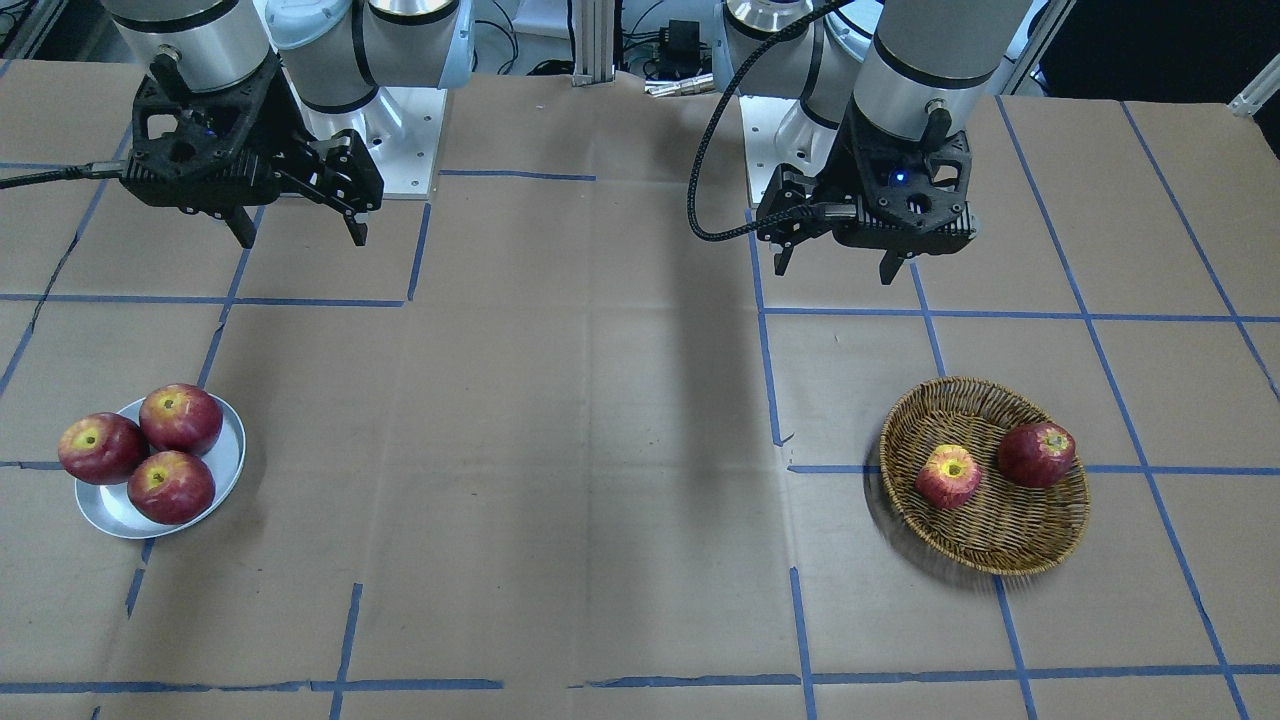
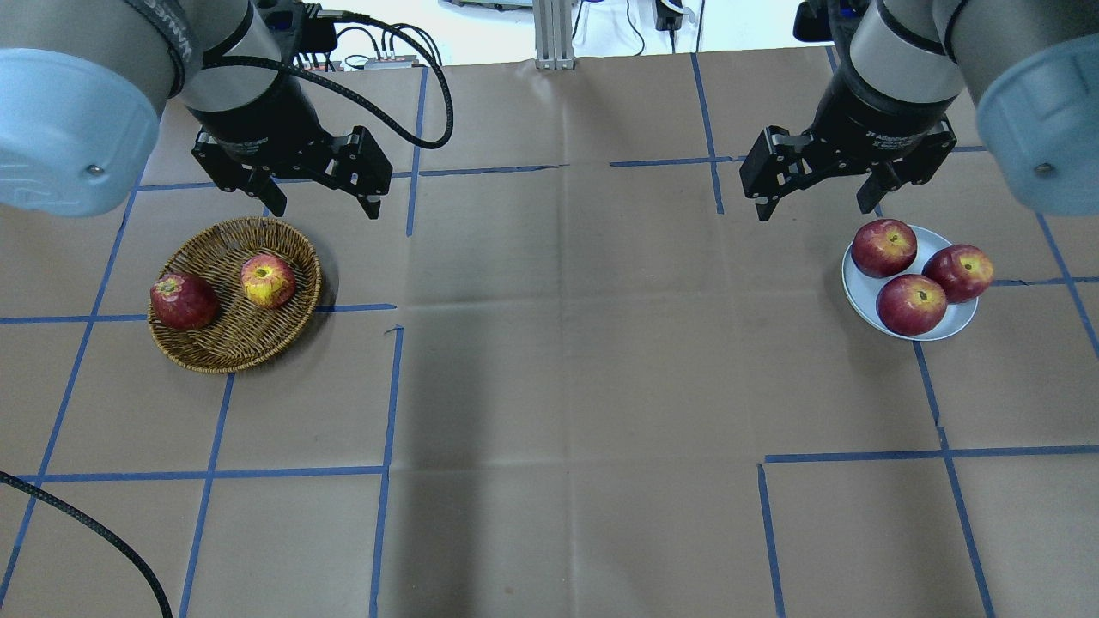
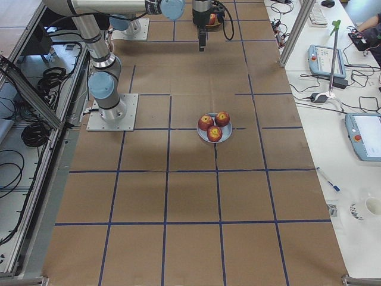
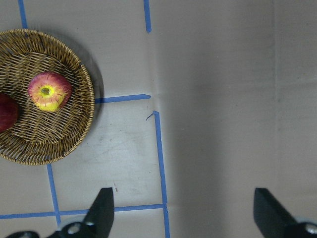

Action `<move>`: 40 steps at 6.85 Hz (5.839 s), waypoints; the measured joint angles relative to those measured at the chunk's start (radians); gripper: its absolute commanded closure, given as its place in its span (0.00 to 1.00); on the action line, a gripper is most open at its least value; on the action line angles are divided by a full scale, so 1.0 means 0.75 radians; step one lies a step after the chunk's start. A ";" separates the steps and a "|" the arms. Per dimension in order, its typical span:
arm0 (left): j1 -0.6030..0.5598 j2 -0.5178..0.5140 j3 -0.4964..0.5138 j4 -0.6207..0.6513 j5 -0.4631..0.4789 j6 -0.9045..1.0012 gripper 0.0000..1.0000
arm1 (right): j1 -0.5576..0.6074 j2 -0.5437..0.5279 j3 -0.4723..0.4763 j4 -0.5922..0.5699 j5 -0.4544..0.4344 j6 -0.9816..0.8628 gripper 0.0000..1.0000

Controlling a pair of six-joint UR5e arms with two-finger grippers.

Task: Transfer apple from basket to plate
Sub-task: 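Move the left gripper above the wicker basket, then lower the left gripper onto the yellow-red apple in the basket, then close the left gripper on the yellow-red apple and lift it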

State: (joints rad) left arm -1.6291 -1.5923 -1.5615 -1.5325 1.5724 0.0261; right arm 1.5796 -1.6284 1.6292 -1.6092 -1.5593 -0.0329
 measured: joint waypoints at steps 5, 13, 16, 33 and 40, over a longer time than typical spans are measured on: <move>-0.002 0.017 -0.030 -0.001 0.000 0.006 0.01 | -0.003 0.003 -0.002 -0.002 -0.004 -0.003 0.00; 0.045 -0.165 0.161 -0.020 0.017 0.001 0.01 | -0.003 0.000 -0.003 -0.003 -0.008 -0.004 0.00; 0.074 -0.235 0.103 0.095 0.018 0.014 0.03 | -0.006 0.003 -0.002 -0.001 -0.013 -0.011 0.00; 0.450 -0.597 -0.179 0.517 0.136 0.860 0.02 | -0.004 -0.005 -0.004 0.000 -0.022 -0.026 0.00; 0.452 -0.636 -0.196 0.548 0.135 0.862 0.46 | -0.005 -0.005 0.002 0.004 -0.024 -0.026 0.00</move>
State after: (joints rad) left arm -1.2904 -2.0693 -1.7085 -1.1214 1.6738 0.6724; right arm 1.5759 -1.6324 1.6303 -1.6059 -1.5773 -0.0522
